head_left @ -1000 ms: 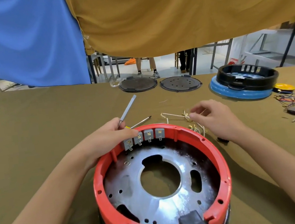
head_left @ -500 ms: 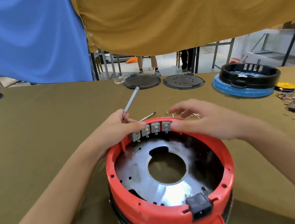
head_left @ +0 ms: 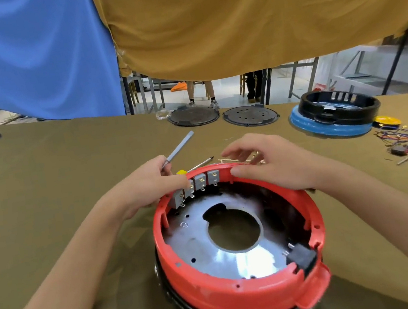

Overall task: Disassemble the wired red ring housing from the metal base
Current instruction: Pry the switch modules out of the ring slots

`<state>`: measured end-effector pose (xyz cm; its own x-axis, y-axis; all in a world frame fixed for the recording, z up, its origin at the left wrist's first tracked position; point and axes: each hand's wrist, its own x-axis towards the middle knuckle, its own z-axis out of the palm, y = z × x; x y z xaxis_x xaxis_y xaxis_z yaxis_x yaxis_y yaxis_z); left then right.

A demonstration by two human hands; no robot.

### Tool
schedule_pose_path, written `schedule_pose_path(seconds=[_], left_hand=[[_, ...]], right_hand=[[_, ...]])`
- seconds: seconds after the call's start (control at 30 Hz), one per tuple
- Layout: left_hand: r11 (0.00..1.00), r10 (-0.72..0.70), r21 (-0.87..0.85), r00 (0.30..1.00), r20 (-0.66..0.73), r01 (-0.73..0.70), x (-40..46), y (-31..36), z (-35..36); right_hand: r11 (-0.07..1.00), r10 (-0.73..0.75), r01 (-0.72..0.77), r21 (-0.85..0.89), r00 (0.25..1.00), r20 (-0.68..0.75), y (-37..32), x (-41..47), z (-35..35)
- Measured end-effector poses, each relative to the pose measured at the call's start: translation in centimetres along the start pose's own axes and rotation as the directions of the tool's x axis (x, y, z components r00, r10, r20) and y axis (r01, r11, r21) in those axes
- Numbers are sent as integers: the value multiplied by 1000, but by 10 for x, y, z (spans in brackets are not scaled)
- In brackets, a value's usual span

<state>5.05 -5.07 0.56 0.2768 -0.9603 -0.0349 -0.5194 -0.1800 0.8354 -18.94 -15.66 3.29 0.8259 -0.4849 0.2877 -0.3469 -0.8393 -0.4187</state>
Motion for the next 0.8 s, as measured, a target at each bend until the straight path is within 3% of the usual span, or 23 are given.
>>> schedule_pose_path(seconds=[0.13, 0.23, 0.33, 0.4, 0.47, 0.53, 0.63, 0.7, 0.8], left_hand=[[990, -10, 137, 997, -75, 21, -2, -2, -8], [971, -61, 228, 997, -57, 72, -6, 1, -14], [942, -127, 314, 992, 16, 116, -16, 12, -24], [917, -177, 372, 982, 61, 142, -25, 20, -26], [890, -257, 414, 961, 103, 193, -36, 25, -28], [860, -283, 460, 956, 72, 220, -42, 27, -30], [843, -67, 519, 986, -153, 138, -35, 25, -29], [936, 60, 353, 987, -146, -5, -26, 24, -16], [993, 100, 75, 992, -72, -94, -11, 19, 1]], right_hand=[[990, -58, 49, 129, 996, 73, -12, -24, -1], [996, -88, 91, -12, 985, 147, -10, -27, 10], [986, -73, 89, -144, 991, 108, -2, -19, 4], [973, 8, -9, -230, 1000, -2, 2, -18, -2], [967, 168, -182, -177, 981, -94, 3, -27, -6], [942, 310, -311, -130, 950, -23, 1, -41, -6], [931, 347, -332, -153, 934, 86, -2, -50, 1], [938, 339, -334, -92, 940, 38, 1, -43, 5], [950, 309, -309, 52, 951, 3, 7, -26, 5]])
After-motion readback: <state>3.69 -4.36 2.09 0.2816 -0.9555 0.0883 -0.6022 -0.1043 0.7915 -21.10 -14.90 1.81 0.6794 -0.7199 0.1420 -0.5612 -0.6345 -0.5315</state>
